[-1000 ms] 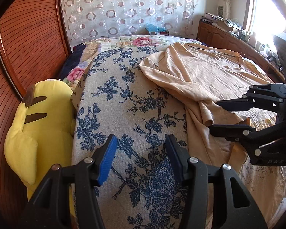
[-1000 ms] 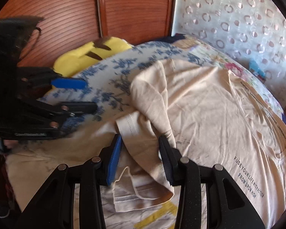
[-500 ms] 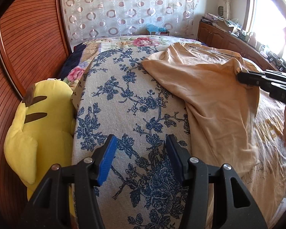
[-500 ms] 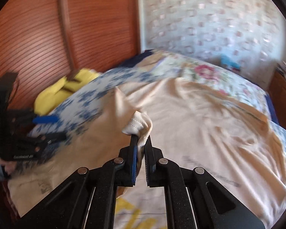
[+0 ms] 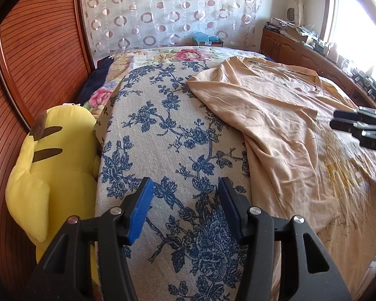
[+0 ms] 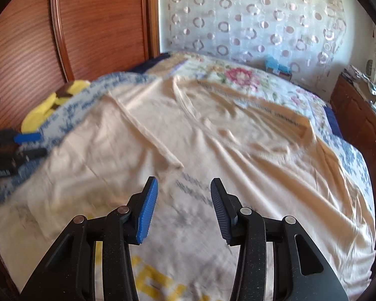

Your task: Fold small clothes

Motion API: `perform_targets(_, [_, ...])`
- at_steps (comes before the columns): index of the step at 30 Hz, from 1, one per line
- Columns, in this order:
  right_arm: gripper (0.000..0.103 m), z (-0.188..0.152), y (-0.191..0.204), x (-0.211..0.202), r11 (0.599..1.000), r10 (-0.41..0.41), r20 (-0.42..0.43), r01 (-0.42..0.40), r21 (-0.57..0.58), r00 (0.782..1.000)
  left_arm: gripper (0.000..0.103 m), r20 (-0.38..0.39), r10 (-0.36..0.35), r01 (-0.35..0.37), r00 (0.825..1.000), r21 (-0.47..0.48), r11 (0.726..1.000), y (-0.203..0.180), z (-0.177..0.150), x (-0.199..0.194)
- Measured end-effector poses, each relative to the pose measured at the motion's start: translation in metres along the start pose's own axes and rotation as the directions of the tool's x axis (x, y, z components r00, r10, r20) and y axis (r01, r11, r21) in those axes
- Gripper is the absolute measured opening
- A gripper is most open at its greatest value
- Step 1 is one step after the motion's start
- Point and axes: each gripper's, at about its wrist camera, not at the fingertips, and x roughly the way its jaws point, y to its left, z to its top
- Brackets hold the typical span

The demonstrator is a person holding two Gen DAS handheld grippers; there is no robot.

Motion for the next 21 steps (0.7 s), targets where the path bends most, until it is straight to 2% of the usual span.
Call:
perform_targets(5, [0.044, -0.008, -0.006, 0.008, 1.000, -0.012, -0.047, 0.012, 0.000, 0.999, 0.053, 0.018, -0.057, 0.058, 0.998, -0.015, 0.998, -0.009, 0.019, -0.001])
perform_targets(8, [0.044, -0.010, -0.009, 0.008, 1.000, -0.005, -0.036, 0.005, 0.007, 0.999, 0.053, 0.008, -0.113, 0.114, 0.994, -0.034, 0.993, -0.017, 0.037, 0.005])
perform_targets(13, [0.045, -0.013, -0.007, 0.006, 1.000, -0.020, -0.016, 0.021, 0.004, 1.000, 0.053, -0.029, -0.131, 0.129, 0.991, -0.052, 0.990, -0.025, 0.059, 0.026])
perform_targets(17, [0.049, -0.014, -0.002, 0.005, 0.998, -0.063, -0.011, 0.063, -0.014, 0.998, 0.053, -0.079, -0.152, 0.144, 0.985, -0.089, 0.985, -0.027, 0.065, 0.048])
perform_targets(21, [0.049, -0.014, 0.000, 0.005, 0.996, -0.082, -0.008, 0.082, -0.028, 0.997, 0.049, -0.071, -0.167, 0.161, 0.983, -0.084, 0.983, -0.032, 0.067, 0.049])
